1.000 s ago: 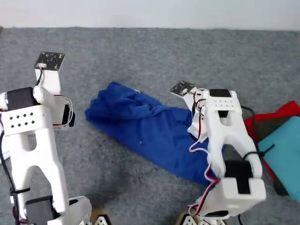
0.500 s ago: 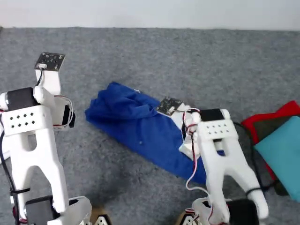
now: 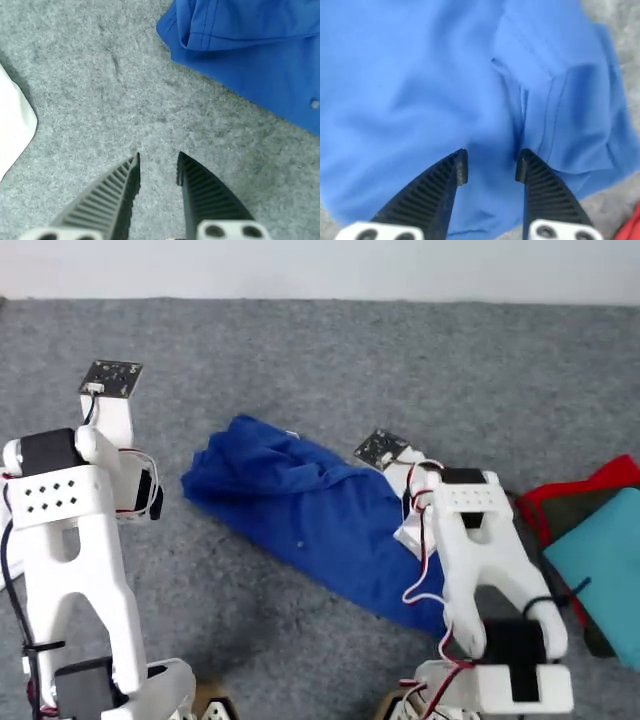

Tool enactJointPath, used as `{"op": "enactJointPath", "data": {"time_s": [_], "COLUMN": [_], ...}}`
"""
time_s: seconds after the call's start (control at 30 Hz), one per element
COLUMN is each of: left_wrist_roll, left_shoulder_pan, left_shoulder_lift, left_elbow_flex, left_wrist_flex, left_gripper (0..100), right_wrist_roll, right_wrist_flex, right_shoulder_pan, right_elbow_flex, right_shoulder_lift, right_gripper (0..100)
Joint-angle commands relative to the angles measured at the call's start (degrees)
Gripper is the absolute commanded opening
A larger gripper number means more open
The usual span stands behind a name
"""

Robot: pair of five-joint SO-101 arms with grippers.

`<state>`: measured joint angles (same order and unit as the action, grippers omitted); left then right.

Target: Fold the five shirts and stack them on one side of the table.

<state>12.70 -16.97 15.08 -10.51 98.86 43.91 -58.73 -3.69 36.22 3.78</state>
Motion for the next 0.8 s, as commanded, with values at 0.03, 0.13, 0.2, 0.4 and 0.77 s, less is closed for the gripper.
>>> {"op": "enactJointPath", "data": {"time_s": [0.03, 0.13, 0.2, 0.4, 0.77], "left_wrist_roll": [0.70, 0.70, 0.70, 0.53, 0.44], "left_shoulder_pan": [-0.44, -0.44, -0.44, -0.35, -0.35], "left_shoulder_lift": [2.20, 2.20, 2.20, 2.20, 2.20], "left_elbow_flex": [0.13, 0.13, 0.04, 0.04, 0.04], "left_wrist_flex": [1.76, 1.76, 1.76, 1.76, 1.85], "left_gripper": [12, 12, 12, 12, 12], "right_wrist_roll": [0.70, 0.70, 0.70, 0.79, 0.79], "right_wrist_flex": [0.75, -0.13, -1.54, -2.77, -2.95], "right_shoulder_pan": [0.57, 0.84, 1.27, 1.45, 5.14], "right_elbow_flex": [-7.21, -10.99, -13.10, -14.86, -24.70], "right_shoulder_lift": [-2.07, -3.12, -3.56, -6.29, -13.14], "right_gripper": [17.4, 17.5, 17.5, 17.5, 17.4]}}
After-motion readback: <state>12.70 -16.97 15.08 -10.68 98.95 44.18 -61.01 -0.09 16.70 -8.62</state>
